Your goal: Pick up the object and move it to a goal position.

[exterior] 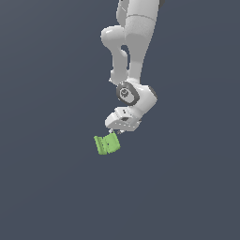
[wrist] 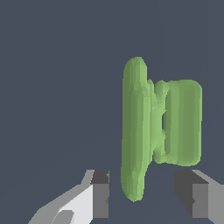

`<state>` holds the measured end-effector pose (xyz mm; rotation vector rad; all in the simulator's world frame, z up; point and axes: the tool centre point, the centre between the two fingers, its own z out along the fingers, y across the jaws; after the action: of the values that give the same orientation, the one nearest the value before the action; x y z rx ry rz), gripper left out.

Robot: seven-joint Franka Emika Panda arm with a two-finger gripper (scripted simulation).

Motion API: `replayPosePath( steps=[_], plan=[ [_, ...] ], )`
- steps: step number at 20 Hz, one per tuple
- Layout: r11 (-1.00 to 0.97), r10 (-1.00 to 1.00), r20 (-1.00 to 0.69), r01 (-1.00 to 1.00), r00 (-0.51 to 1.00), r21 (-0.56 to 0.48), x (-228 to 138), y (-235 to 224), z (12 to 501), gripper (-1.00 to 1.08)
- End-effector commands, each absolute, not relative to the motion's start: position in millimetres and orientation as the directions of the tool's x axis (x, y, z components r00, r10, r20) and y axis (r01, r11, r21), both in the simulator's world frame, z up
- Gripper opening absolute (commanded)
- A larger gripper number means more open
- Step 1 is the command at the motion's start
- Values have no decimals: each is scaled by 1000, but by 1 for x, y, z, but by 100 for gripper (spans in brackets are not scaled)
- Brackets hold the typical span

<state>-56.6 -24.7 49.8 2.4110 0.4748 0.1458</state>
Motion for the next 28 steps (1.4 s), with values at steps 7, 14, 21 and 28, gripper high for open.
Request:
replayPosePath(
  steps=[7,14,21,28],
  plan=[
    [-691,398,-22,315,917,651,-60,-25,46,28],
    [-692,397,-22,315,918,649,-58,-32,39,28],
    [-691,398,-23,317,917,650,-54,-44,23,28],
    [-691,398,-23,316,917,650,-53,-44,23,-100]
  ],
)
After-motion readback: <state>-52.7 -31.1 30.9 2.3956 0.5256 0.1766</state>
